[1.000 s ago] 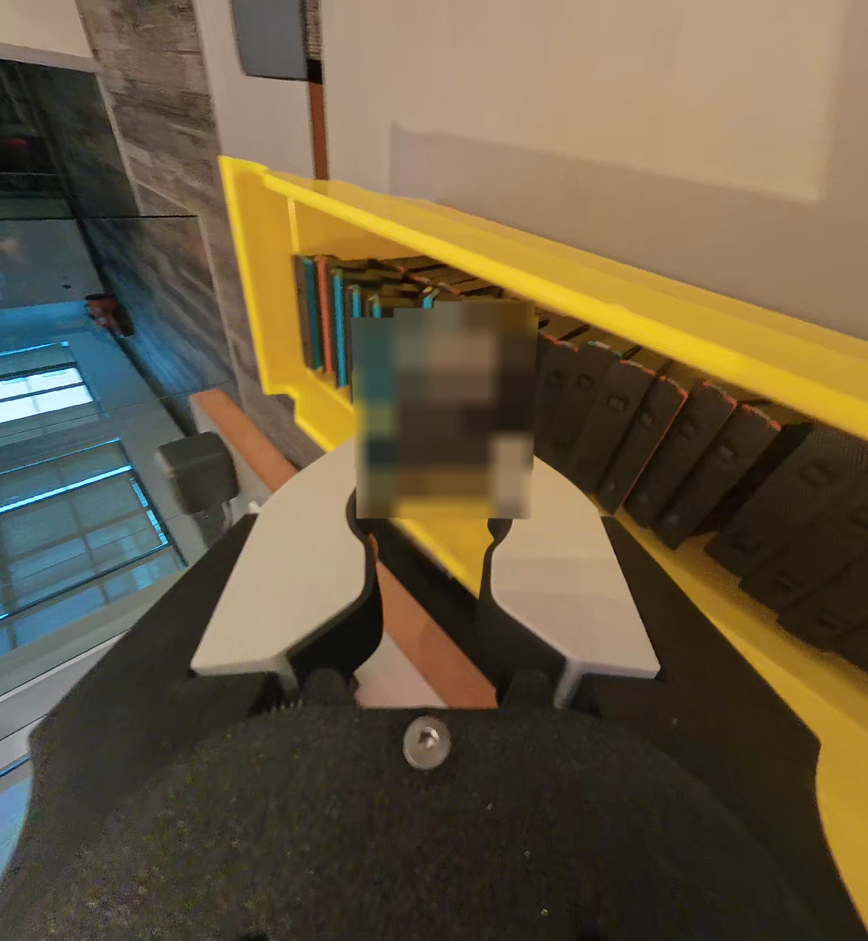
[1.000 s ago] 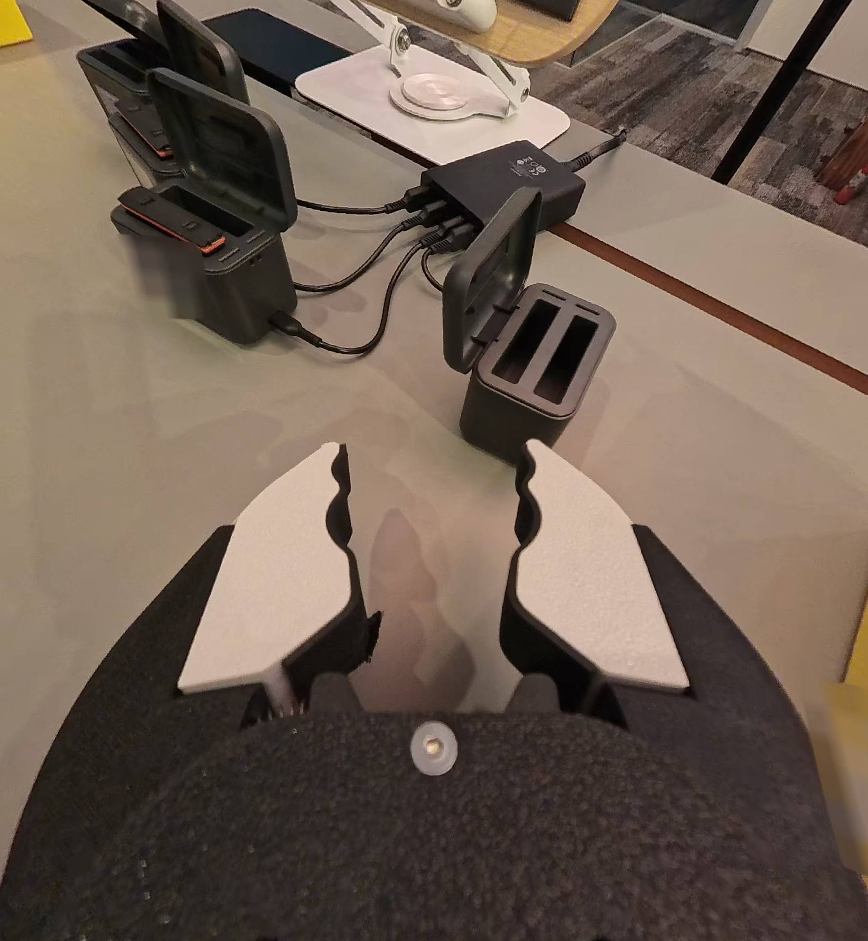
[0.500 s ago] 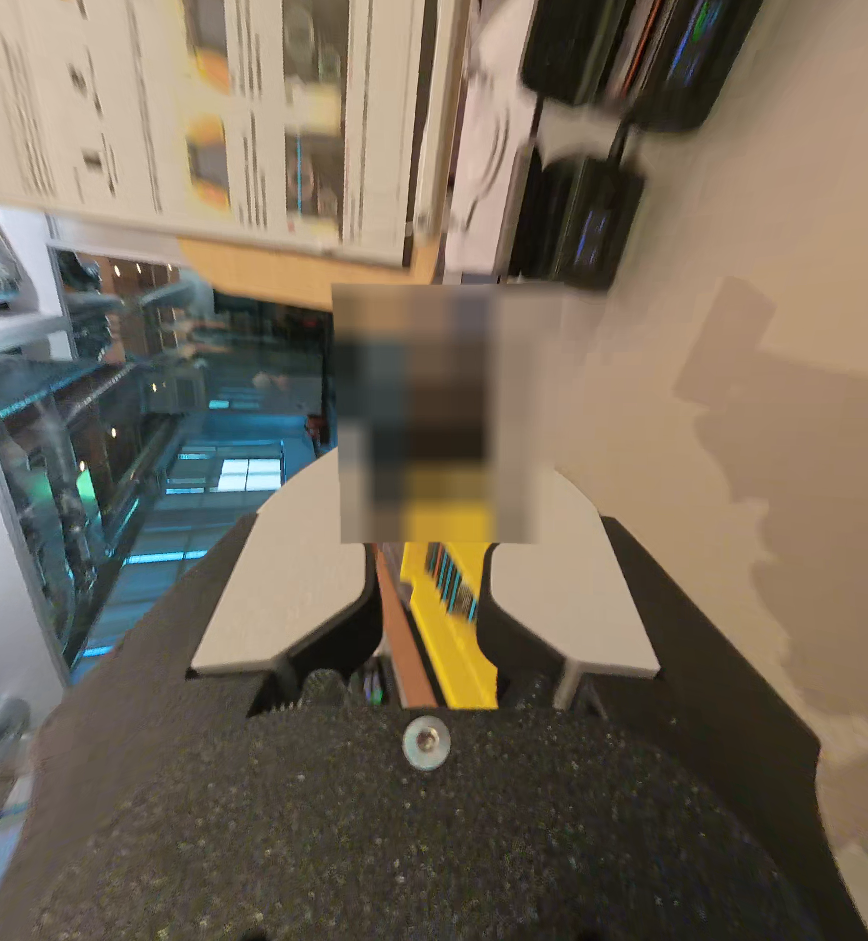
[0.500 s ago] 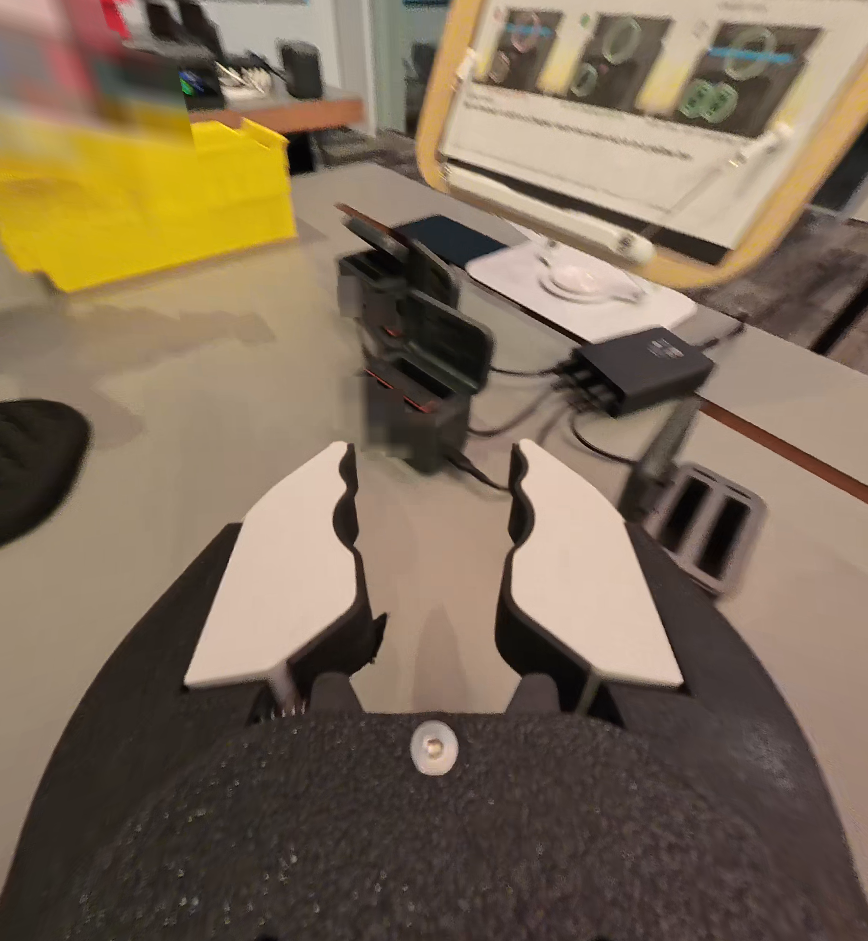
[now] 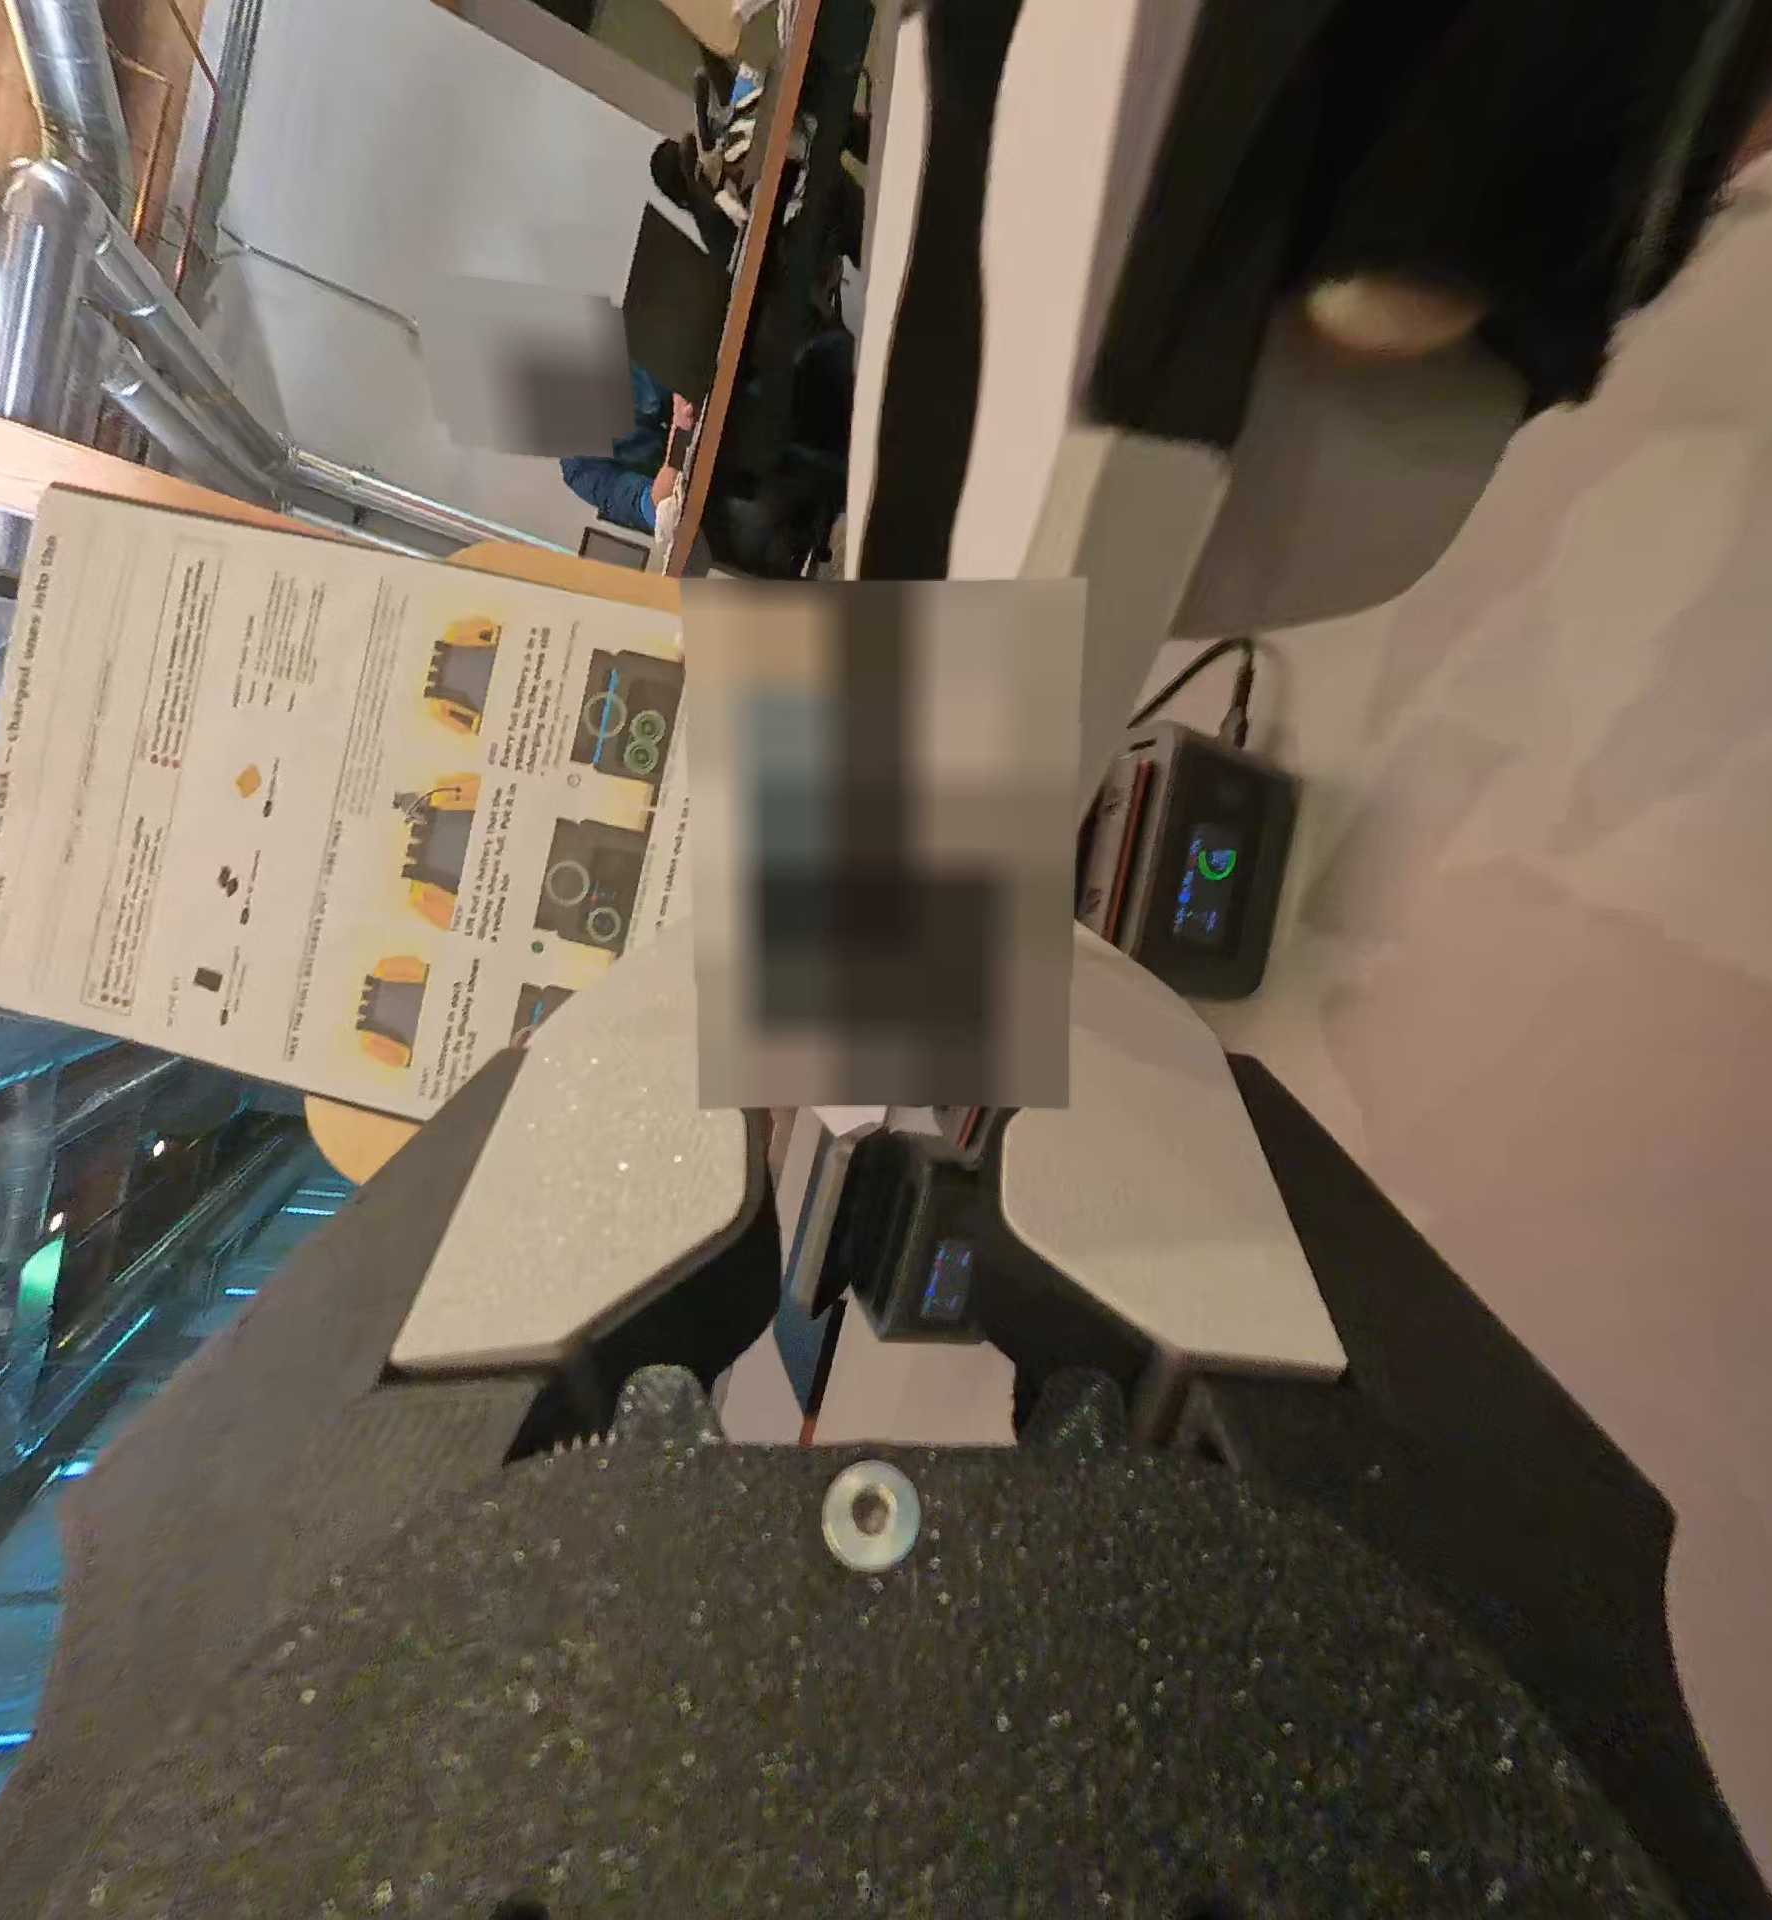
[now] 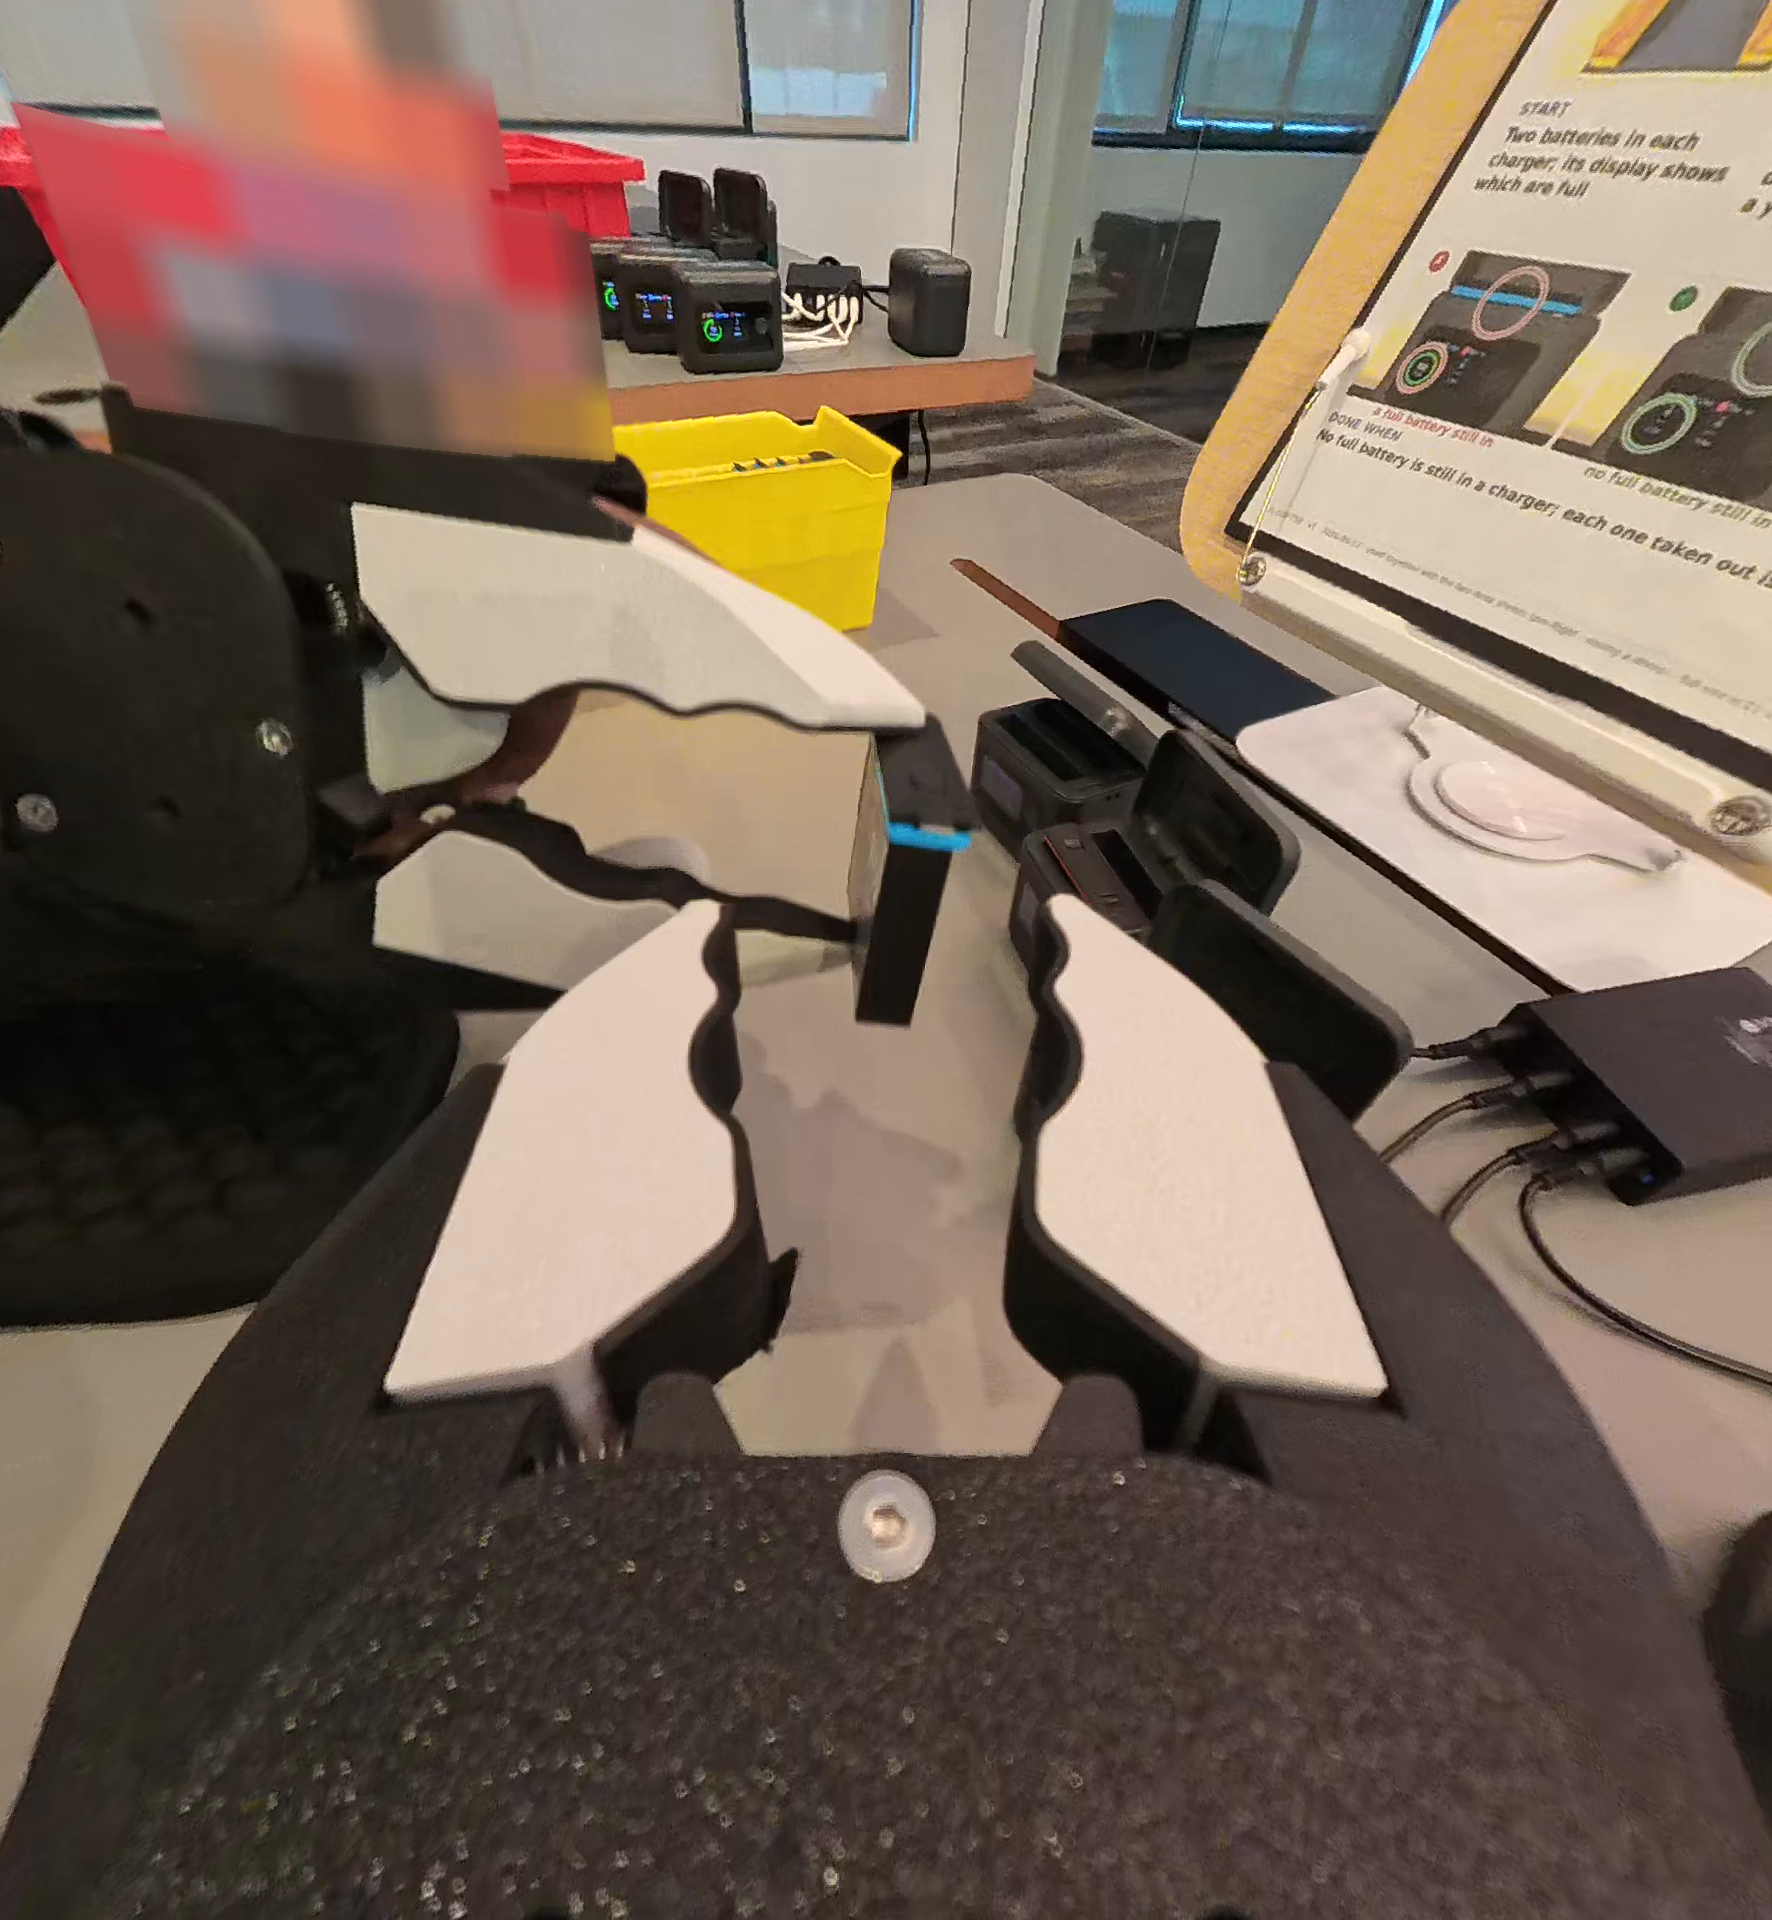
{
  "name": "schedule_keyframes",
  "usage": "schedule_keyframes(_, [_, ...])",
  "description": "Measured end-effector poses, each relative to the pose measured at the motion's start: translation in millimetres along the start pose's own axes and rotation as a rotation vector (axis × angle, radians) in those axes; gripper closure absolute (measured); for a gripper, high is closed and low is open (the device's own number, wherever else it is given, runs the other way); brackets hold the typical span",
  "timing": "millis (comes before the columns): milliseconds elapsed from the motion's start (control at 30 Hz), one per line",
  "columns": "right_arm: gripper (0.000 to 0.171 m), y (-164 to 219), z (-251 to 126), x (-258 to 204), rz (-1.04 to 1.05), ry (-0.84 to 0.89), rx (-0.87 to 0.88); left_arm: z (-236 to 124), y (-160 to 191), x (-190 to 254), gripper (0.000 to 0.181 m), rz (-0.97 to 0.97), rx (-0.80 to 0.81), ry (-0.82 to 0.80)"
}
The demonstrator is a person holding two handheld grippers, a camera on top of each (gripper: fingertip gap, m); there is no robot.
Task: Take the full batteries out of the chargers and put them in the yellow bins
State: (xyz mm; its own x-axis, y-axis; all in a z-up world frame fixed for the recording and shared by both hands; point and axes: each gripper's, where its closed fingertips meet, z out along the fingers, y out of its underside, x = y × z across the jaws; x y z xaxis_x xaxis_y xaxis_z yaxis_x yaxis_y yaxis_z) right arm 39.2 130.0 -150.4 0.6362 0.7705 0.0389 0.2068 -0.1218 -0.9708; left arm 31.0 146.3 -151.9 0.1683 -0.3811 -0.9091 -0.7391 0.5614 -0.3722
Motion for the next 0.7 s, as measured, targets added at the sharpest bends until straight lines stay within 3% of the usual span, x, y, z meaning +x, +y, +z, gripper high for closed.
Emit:
schedule_keyframes(33, [0.126,3,1,-1,0.006,-0.006,0.004,2,-1,6,0.14,0.0,0.007,0.003])
schedule_keyframes(67, [0.148,8,1,-2,0.008,-0.018,0.004,3,-2,14,0.14,-0.002,0.014,0.015])
schedule_keyframes(100, [0.158,12,1,-2,0.008,-0.018,0.001,4,-3,21,0.14,-0.004,0.019,0.028])
schedule_keyframes(233, [0.161,25,-1,1,0.014,-0.039,-0.003,4,-2,31,0.147,-0.031,0.057,0.053])
schedule_keyframes(367, [0.161,31,-3,-3,-0.026,-0.098,-0.005,-1,-5,41,0.129,-0.175,0.115,0.212])
schedule_keyframes(533, [0.161,40,-8,-16,-0.182,-0.158,-0.033,-23,-17,43,0.139,-0.428,0.273,0.448])
schedule_keyframes(700, [0.161,47,-7,-35,-0.256,-0.242,-0.048,-29,-12,56,0.15,-0.44,0.292,0.547])
